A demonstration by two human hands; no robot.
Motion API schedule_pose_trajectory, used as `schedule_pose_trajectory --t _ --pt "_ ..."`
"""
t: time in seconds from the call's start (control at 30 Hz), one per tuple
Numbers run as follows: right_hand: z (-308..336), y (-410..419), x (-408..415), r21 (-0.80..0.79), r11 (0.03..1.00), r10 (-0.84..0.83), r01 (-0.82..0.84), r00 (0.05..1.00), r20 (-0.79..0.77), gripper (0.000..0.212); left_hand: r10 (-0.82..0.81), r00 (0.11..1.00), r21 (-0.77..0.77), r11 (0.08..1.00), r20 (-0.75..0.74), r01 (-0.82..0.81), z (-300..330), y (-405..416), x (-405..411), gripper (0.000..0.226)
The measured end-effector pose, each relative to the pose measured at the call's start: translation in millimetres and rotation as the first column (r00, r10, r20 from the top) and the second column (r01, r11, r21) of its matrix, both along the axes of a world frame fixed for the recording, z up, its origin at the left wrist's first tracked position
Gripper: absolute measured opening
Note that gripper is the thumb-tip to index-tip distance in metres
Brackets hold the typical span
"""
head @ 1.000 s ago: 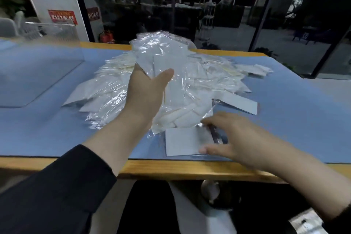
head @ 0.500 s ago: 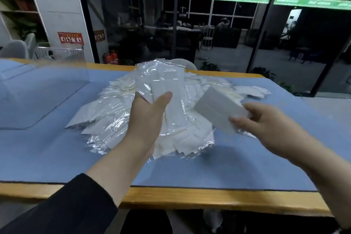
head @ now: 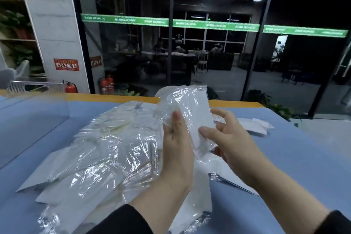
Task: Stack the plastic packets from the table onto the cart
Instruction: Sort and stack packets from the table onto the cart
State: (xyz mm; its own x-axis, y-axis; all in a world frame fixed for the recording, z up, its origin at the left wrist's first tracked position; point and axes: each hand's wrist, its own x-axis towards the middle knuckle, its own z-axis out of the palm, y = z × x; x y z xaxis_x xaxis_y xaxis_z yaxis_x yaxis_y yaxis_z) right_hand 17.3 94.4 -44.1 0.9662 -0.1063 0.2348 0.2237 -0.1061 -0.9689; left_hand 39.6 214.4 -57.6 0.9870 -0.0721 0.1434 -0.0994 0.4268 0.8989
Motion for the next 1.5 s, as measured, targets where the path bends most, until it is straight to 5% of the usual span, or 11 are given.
schedule_pose_trajectory --t 0.1,0.23,0.37,0.5,0.6,0.7,0.8,0.9,1.0,1.1,1.5 --pt "-5.8 -7.5 1.2 0.006 0.996 0.094 -0.094 0.995 -0.010 0.038 -0.022 0.998 0.088 0.996 0.056 0.017 -6.8 -5.1 -1.1 0.050" --pt "-8.1 -30.9 -11.0 0.041 0.996 0.075 -0.075 0.997 0.008 0.034 -0.102 0.986 0.218 0.973 0.134 0.071 -10.2 -11.1 -7.7 0.078" --pt "7.2 -80.2 -51.0 -0.254 0.966 -0.020 0.044 0.995 0.095 0.033 0.052 0.976 0.117 0.990 0.210 -0.077 -3.0 -12.9 -9.1 0.067" --pt "22.9 -128.2 -100.1 -0.766 0.631 -0.103 0.122 0.992 0.073 0.039 -0.073 0.978 0.233 0.972 0.198 0.025 17.2 -43.9 -33.6 0.061" --pt "14.7 -144.2 -117.9 -0.886 0.452 -0.108 0.102 0.992 0.059 0.043 -0.194 0.972 0.388 0.913 0.132 0.130 16.3 -82.1 -66.0 0.070" --pt "-23.7 -155.5 -122.3 -0.868 0.489 -0.100 0.089 0.994 0.045 0.047 -0.159 0.984 0.488 0.867 0.078 0.102 -9.8 -110.6 -76.6 0.047" --pt "-57.6 -168.4 -128.7 -0.712 0.663 -0.191 0.232 0.972 0.139 0.050 -0.045 0.992 0.498 0.867 0.114 -0.018 -32.0 -116.6 -64.6 0.021" --pt "-72.4 -170.5 -133.2 -0.514 0.806 -0.267 0.296 0.955 0.131 0.053 -0.023 0.989 0.477 0.878 0.143 -0.049 -29.3 -115.4 -61.4 0.045" --pt "-74.5 -164.9 -132.4 -0.519 0.792 -0.254 0.320 0.947 0.197 0.050 -0.030 0.997 0.442 0.897 0.068 -0.004 -30.3 -119.4 -65.5 0.060" --pt "-73.5 -160.9 -132.8 -0.608 0.739 -0.212 0.290 0.957 0.199 0.048 0.004 1.000 0.440 0.898 0.028 -0.016 -35.5 -121.7 -65.5 0.014" --pt "-73.0 -161.1 -136.9 -0.600 0.751 -0.211 0.275 0.961 0.177 0.053 -0.005 0.980 0.435 0.896 0.200 -0.084 -43.1 -119.6 -67.5 0.025"
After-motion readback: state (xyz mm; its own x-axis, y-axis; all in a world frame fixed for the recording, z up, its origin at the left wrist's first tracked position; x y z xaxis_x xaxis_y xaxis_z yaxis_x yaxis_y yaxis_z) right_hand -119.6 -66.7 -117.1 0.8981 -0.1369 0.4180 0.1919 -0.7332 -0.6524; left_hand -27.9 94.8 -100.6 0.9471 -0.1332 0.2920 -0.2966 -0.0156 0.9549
